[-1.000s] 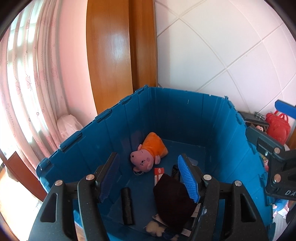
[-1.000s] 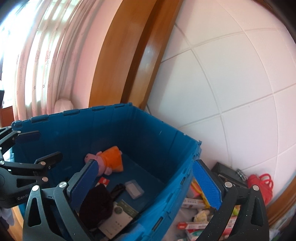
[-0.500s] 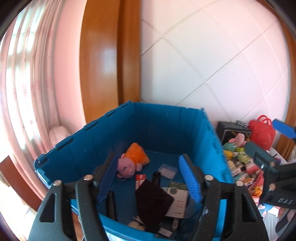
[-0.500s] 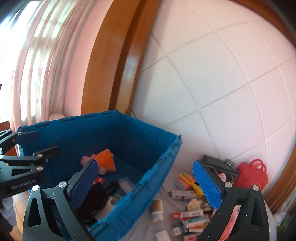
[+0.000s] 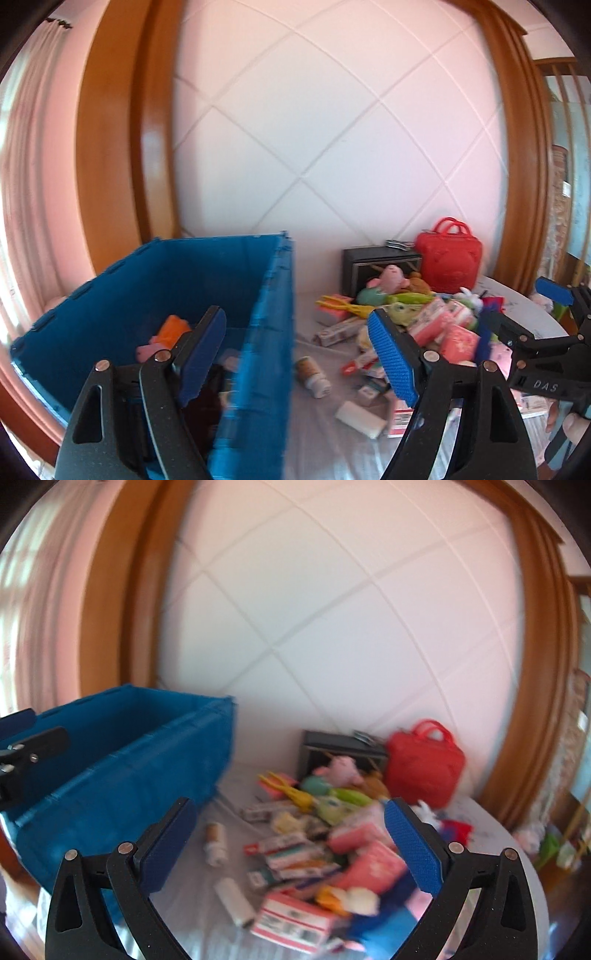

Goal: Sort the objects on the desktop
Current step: 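Withdraw both tools from the crate back toward the pile, then grasp the white tube with left tool while right grasps paracetamol box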

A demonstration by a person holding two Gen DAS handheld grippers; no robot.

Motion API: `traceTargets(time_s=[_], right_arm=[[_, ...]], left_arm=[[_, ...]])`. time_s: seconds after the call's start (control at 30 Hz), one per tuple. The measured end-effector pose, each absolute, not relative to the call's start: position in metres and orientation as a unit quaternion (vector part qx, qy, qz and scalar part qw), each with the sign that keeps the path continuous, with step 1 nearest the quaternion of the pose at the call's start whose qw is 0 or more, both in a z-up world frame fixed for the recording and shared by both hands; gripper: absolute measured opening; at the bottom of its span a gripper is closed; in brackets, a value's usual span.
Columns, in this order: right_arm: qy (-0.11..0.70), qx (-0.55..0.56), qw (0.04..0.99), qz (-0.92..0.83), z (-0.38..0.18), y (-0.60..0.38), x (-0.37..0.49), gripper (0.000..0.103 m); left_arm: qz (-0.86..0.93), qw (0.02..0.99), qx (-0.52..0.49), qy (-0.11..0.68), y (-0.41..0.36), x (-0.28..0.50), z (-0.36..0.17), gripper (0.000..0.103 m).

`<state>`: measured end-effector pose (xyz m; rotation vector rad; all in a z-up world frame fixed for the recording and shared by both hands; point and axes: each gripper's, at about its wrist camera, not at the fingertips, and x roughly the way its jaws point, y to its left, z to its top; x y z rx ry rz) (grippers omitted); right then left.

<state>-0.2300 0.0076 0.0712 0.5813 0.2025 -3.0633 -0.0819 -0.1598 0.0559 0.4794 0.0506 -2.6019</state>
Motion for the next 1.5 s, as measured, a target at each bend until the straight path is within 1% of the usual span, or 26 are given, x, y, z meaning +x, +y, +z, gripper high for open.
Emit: traceTargets(time_s=[0.13, 0.27, 0.37, 0.53, 0.7, 0.87, 1.03, 1.17, 1.27, 1.33, 1.4, 1.5], right_arm=[[0.042, 0.223, -0.061, -0.972, 0.051, 0.093, -0.226, 0.103], [0.005, 0.271, -0.123, -0.955, 0.020, 0.183, -0.221, 0.103], [-0.022, 0.307, -0.160, -0.938, -0.006, 0.240, -0.216, 0.103], [-0.061, 0.366, -0.196, -0.908, -0.054, 0.313, -0.208, 0.103], [-0.085, 0.421, -0.213, -0.878, -0.099, 0.358, -0.200, 0.103], [-0.102, 0.456, -0.219, -0.856, -0.131, 0.380, -0.192, 0.103], [-0.104, 0.479, -0.222, -0.843, -0.148, 0.389, -0.190, 0.103], [-0.110, 0.494, -0.225, -0.833, -0.160, 0.393, -0.191, 0.103], [-0.115, 0.502, -0.229, -0.826, -0.165, 0.396, -0.191, 0.103], [-0.123, 0.507, -0.234, -0.821, -0.169, 0.400, -0.190, 0.103], [-0.128, 0.511, -0.240, -0.815, -0.173, 0.406, -0.188, 0.103], [-0.133, 0.515, -0.234, -0.814, -0.177, 0.410, -0.185, 0.103]], left_arm=[[-0.955, 0.216, 0.204, 0.016, -0.124, -0.122, 0.042, 0.079], [-0.947, 0.210, 0.243, 0.024, -0.103, -0.158, 0.017, 0.079], [-0.931, 0.229, 0.283, 0.038, -0.095, -0.184, -0.009, 0.079], [-0.906, 0.240, 0.346, 0.054, -0.093, -0.214, -0.068, 0.079], [-0.874, 0.253, 0.411, 0.061, -0.094, -0.231, -0.130, 0.079], [-0.841, 0.283, 0.455, 0.072, -0.114, -0.241, -0.178, 0.079], [-0.820, 0.309, 0.467, 0.118, -0.149, -0.256, -0.203, 0.079], [-0.804, 0.304, 0.482, 0.169, -0.171, -0.278, -0.225, 0.079], [-0.791, 0.302, 0.501, 0.182, -0.179, -0.289, -0.246, 0.079], [-0.796, 0.287, 0.499, 0.190, -0.181, -0.291, -0.255, 0.077], [-0.799, 0.270, 0.499, 0.198, -0.181, -0.289, -0.258, 0.062], [-0.805, 0.264, 0.503, 0.170, -0.172, -0.283, -0.259, 0.056]])
